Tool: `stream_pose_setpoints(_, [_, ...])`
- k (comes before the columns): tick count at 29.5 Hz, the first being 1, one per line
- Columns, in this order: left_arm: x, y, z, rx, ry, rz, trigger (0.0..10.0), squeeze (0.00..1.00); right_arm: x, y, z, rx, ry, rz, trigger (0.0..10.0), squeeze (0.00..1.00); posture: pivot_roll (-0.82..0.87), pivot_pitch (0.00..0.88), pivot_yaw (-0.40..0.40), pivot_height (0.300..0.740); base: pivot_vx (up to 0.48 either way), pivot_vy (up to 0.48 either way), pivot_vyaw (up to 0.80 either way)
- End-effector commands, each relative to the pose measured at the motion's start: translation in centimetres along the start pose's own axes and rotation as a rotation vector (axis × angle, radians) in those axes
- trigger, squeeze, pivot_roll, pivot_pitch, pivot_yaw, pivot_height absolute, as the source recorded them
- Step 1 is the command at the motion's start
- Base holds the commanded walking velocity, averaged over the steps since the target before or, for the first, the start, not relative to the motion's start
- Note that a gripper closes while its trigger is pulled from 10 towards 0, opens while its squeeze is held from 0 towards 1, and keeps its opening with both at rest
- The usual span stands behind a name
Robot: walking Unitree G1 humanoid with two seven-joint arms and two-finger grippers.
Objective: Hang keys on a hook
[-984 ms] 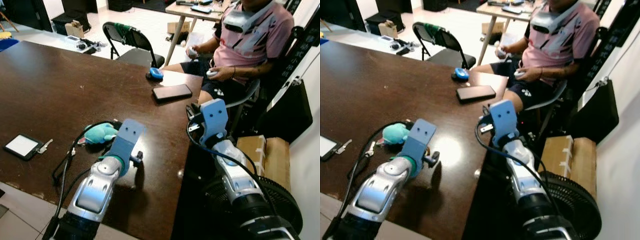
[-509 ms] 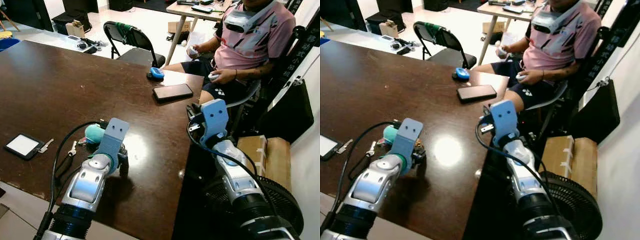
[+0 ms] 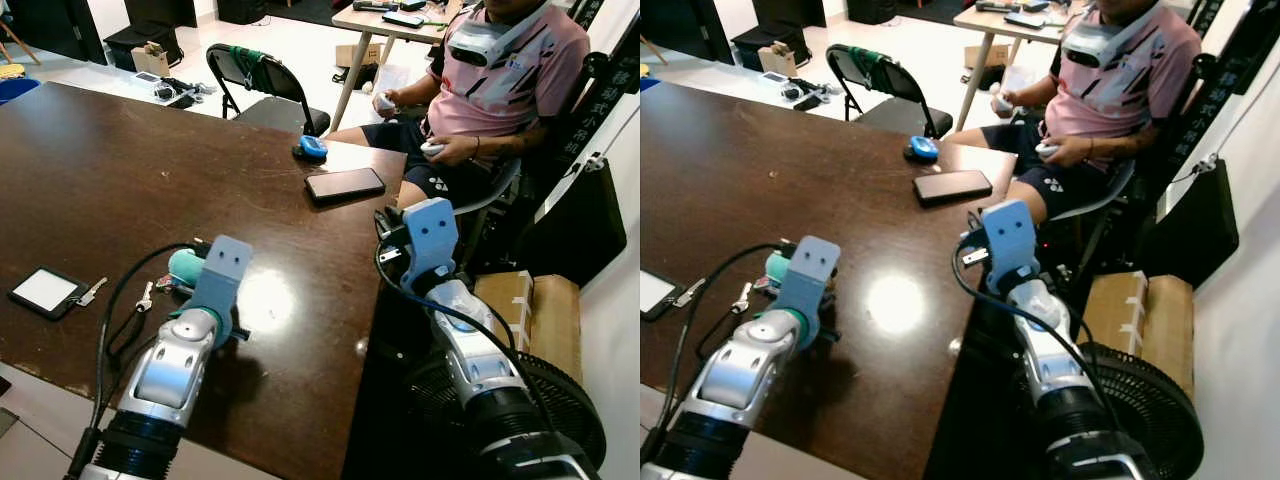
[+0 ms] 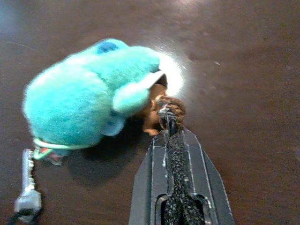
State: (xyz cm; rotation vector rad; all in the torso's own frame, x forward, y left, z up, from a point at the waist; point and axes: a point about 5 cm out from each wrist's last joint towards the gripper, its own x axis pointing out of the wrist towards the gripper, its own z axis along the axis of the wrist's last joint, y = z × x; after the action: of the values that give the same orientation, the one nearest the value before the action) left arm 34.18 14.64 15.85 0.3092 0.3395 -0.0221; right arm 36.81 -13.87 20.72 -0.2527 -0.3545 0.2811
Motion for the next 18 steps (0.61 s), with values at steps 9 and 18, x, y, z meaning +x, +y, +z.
stream_pose_setpoints(9, [-1.3,3.0,2.8,0.007,-0.196,0.166,9.4,0.00,0.1,-0.1,0.0,0.001,-0.004,-0.001,10.0,0.00,0.12,0.114,0.071,0.740,0.000,0.000,0.00])
stream_pose_setpoints(18, [-4.0,4.5,6.5,-0.080,-0.541,0.246,10.0,0.00,0.5,-1.2,1.1,0.063,-0.055,-0.044,10.0,0.00,0.09,0.084,0.050,0.740,0.000,0.000,0.00])
